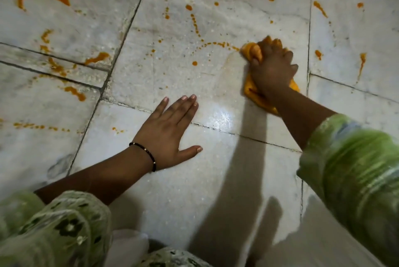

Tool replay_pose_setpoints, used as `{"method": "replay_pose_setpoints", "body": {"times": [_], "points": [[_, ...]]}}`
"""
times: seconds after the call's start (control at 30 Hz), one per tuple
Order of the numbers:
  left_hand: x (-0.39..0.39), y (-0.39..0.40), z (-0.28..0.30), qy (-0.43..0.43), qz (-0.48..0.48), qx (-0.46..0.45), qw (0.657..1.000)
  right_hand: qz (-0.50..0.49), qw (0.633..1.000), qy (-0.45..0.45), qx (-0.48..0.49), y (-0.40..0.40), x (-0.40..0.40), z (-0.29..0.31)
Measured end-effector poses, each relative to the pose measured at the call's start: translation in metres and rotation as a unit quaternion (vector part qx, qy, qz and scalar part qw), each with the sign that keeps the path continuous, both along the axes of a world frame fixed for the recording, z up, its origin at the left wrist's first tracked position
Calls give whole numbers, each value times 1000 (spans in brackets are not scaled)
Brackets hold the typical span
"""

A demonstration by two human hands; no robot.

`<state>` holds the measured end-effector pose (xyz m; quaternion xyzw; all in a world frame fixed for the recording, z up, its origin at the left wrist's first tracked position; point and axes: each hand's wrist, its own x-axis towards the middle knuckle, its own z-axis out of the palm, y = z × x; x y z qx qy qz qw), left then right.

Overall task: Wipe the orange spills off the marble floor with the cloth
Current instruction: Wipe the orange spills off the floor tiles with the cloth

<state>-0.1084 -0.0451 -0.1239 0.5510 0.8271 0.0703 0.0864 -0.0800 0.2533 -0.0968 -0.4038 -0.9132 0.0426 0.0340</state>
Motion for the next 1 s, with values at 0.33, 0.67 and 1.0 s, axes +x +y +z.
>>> {"method": "replay_pose_setpoints", "body": {"times": [0.33,0.67,1.0], "points": [[0,1,2,3,-1,6,1000,270,963,-1,-6,-47,68,4],[1,2,3,7,4,-6,1000,191,979,-15,-65,-60,-37,0],[2,1,1,5,5,-1,1000,116,992,-12,-36,-17,58,1]]}}
